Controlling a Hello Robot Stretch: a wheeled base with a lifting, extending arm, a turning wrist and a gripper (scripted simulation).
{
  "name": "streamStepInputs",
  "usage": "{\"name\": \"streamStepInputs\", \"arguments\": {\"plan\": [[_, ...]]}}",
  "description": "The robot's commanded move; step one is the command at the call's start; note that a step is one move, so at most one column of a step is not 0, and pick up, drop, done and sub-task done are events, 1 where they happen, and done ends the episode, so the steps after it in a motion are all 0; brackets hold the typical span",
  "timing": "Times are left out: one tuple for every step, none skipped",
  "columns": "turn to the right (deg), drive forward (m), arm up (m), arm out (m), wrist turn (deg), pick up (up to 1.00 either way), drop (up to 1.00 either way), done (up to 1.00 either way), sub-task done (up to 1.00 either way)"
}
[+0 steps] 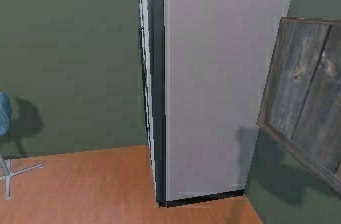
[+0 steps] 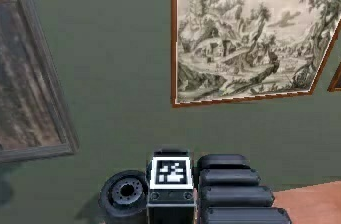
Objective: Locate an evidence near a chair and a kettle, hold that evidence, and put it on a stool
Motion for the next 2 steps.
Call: {"name": "streamStepInputs", "arguments": {"plan": [[0.0, 0.00, 0.00, 0.32, 0.0, 0.00, 0.00, 0.00, 0.00], [0.0, 0.00, 0.00, 0.00, 45.0, 0.00, 0.00, 0.00, 0.00]]}}
